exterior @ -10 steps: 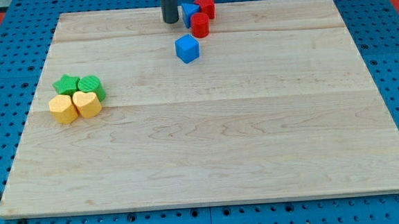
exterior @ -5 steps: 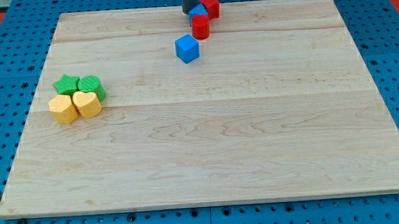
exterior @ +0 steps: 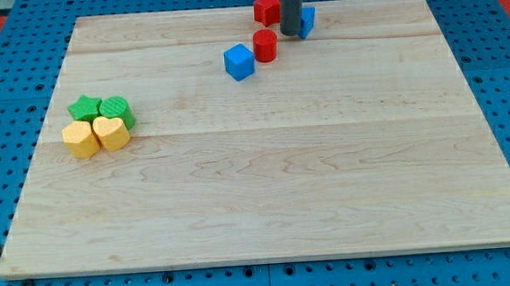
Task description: Move the group of blocks down a bit
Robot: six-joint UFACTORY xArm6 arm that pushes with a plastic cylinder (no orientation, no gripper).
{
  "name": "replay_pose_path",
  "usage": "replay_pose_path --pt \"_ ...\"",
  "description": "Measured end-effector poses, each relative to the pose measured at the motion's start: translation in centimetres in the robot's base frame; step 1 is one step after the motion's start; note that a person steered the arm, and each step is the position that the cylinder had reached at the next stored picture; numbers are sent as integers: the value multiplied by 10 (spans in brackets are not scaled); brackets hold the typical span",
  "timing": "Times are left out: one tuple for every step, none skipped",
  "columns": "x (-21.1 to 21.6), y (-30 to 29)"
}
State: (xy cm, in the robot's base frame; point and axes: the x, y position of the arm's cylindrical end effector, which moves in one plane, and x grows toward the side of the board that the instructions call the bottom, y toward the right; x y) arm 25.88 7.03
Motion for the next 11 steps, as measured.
replay_pose_path --pt "10 46" --pt "17 90" --pt "-19 113" --pt "-52 91" --pt "-43 33" --pt "6 2" --pt "34 -6" --pt "19 -6" --pt "12 -18" --pt "60 -36" --pt "103 -36"
